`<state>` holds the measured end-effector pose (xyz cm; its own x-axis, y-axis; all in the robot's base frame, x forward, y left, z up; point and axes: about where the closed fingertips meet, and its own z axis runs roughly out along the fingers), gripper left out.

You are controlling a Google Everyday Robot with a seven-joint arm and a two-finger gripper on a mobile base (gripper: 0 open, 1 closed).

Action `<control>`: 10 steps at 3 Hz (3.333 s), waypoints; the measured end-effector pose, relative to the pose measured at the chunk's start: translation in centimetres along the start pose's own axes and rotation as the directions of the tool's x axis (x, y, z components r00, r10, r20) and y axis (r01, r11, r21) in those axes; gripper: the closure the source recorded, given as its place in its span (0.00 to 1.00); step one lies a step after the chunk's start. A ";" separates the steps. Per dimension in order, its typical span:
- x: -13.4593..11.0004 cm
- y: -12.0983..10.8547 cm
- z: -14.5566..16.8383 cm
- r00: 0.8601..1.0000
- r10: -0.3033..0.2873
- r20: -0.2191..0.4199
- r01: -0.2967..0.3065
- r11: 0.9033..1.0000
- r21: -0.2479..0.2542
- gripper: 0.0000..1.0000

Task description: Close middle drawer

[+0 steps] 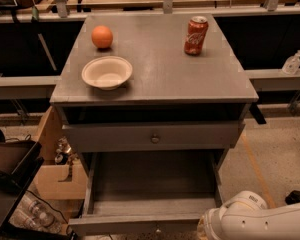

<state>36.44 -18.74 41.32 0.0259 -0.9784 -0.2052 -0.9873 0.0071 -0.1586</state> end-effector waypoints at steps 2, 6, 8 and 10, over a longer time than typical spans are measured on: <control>-0.2 -1.8 1.6 1.000 -0.021 0.010 0.020 1.000 0.019 1.00; -2.9 -14.5 6.9 0.998 -0.063 -0.008 0.063 0.990 0.127 1.00; -3.0 -15.5 7.5 0.998 -0.060 0.011 0.058 0.988 0.145 1.00; -3.3 -17.7 8.8 0.997 -0.066 0.027 0.061 0.984 0.166 1.00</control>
Offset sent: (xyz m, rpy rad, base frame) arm 0.1355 0.0544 -0.0834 0.0061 -0.1394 0.0776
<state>55.20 -13.80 36.35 0.0954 -0.9708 -0.2201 -0.9441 -0.0182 -0.3291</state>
